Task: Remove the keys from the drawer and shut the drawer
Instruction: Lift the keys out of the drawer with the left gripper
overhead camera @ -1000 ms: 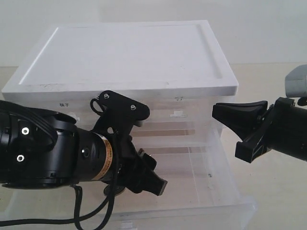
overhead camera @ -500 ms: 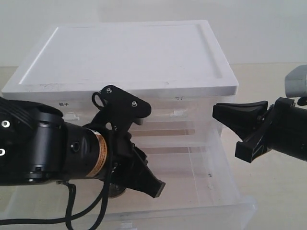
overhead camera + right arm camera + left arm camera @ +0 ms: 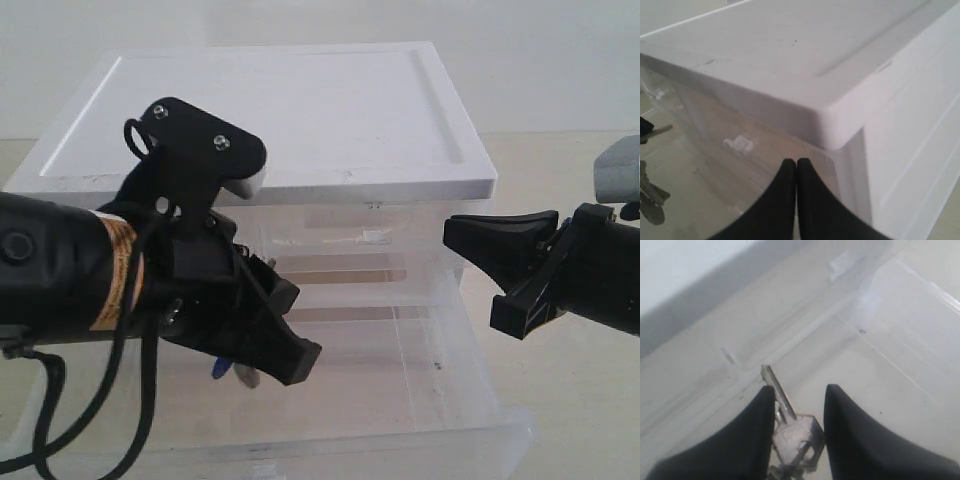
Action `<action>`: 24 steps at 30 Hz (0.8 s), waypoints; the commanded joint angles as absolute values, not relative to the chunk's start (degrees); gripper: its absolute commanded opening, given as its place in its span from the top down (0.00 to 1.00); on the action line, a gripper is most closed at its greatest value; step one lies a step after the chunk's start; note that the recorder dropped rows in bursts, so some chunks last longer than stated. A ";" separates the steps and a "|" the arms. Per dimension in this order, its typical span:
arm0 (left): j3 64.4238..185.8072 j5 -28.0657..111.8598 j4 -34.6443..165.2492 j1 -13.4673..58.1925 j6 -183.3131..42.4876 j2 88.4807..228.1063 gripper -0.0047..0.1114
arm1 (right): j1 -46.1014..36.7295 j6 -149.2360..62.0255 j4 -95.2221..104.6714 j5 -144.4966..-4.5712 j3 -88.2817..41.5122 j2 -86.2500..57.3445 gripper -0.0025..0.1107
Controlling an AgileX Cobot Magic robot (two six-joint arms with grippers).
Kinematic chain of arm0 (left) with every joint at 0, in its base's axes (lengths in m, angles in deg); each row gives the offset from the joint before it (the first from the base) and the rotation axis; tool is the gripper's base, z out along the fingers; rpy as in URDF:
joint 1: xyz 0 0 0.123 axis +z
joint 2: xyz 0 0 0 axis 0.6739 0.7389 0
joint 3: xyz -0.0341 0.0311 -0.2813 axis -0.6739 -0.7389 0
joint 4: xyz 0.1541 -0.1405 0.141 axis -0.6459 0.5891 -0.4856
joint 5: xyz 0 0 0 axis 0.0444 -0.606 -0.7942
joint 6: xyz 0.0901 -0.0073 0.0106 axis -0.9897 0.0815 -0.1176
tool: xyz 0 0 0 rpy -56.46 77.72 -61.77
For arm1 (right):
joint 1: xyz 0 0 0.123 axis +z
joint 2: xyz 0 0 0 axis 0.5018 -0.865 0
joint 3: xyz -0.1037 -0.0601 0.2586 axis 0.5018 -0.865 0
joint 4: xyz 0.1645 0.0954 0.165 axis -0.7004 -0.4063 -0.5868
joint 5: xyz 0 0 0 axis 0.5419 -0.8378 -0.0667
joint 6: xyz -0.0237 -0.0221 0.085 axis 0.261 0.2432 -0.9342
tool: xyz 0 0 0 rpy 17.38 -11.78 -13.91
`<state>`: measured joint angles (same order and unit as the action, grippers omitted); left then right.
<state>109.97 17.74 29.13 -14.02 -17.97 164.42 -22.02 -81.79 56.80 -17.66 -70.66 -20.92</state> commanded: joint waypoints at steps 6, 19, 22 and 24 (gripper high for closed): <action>109.79 17.84 31.86 -17.41 -24.30 153.87 0.92 | -22.08 -81.67 56.10 -17.64 -70.34 -21.05 0.98; 108.31 12.08 35.19 -32.51 -26.79 143.73 0.92 | -22.08 -81.67 56.11 -17.90 -70.34 -21.05 0.98; 106.09 12.32 35.71 -36.21 -26.79 143.73 0.92 | -22.08 -81.67 56.11 -18.26 -70.34 -21.05 0.98; 103.91 12.83 36.00 -37.53 -26.79 143.85 0.92 | -22.08 -81.67 56.11 -18.64 -70.34 -21.05 0.98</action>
